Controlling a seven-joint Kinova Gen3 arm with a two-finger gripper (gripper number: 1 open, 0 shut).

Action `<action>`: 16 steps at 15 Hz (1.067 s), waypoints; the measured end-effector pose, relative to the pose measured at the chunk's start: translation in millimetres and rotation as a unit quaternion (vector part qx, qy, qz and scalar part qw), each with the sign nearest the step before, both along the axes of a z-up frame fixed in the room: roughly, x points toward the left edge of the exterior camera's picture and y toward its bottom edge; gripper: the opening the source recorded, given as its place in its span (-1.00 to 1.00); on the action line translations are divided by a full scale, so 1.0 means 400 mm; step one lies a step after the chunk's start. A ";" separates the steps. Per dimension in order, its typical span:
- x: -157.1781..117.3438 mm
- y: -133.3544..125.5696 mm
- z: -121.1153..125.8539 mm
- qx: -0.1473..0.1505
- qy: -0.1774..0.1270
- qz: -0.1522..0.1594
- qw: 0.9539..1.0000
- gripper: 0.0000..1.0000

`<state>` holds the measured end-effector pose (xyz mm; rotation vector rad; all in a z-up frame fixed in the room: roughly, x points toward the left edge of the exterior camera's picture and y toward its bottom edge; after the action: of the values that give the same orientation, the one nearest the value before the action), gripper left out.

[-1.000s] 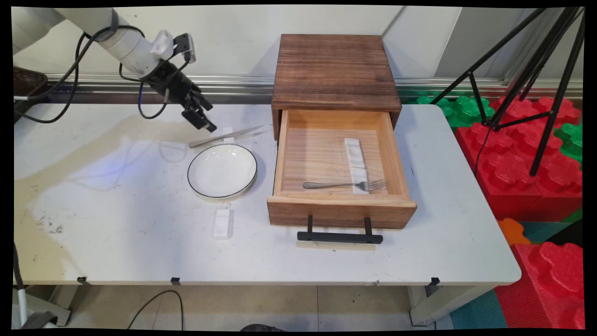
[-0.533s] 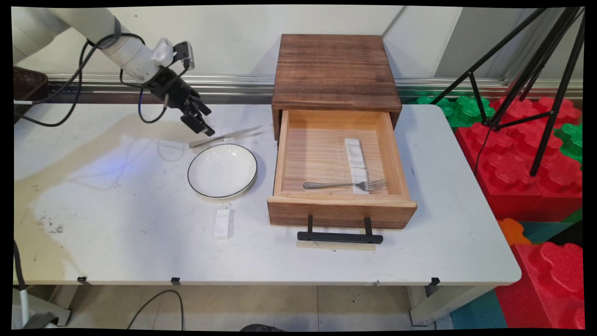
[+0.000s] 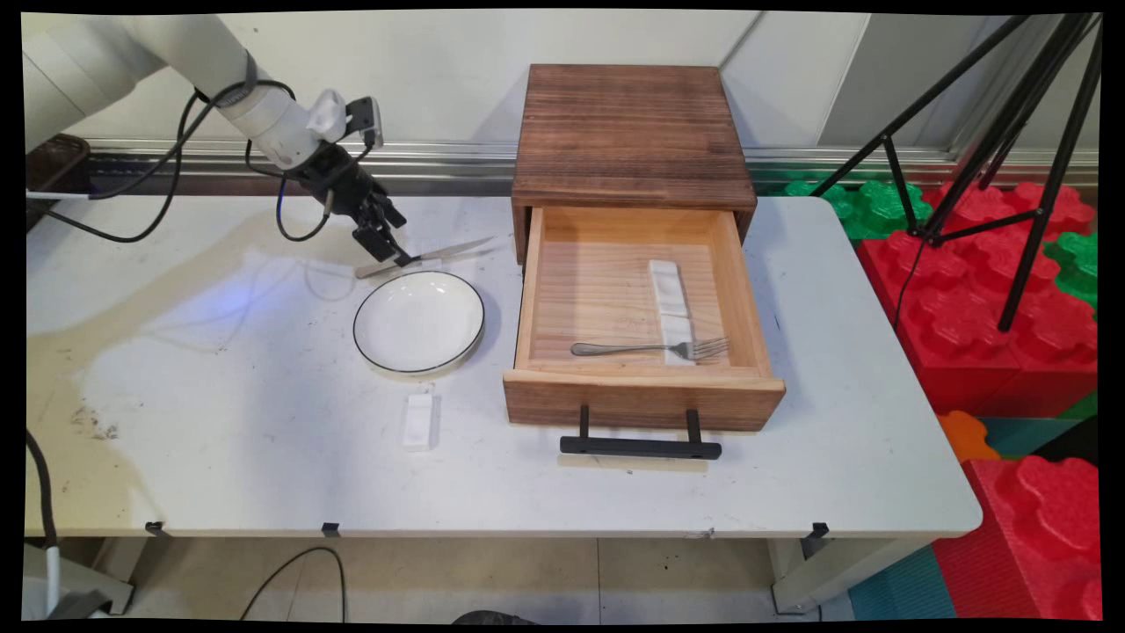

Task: Pick up the knife from the left of the white plate

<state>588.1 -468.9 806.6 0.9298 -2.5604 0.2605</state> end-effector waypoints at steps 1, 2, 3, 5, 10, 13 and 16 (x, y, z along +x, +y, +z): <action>0.002 -0.002 -0.009 0.003 -0.003 -0.001 1.000 1.00; 0.004 -0.004 -0.017 0.005 -0.005 -0.003 1.000 1.00; 0.005 -0.005 -0.021 0.006 -0.006 -0.004 1.000 1.00; 0.008 -0.007 -0.031 0.007 -0.009 -0.005 1.000 1.00; 0.009 -0.017 -0.053 0.007 -0.011 -0.010 1.000 1.00; 0.010 -0.018 -0.059 0.008 -0.011 -0.014 1.000 -1.00; 0.012 -0.015 -0.061 0.010 -0.010 -0.019 1.000 -1.00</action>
<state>592.9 -474.9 782.1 0.8879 -2.6015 0.2353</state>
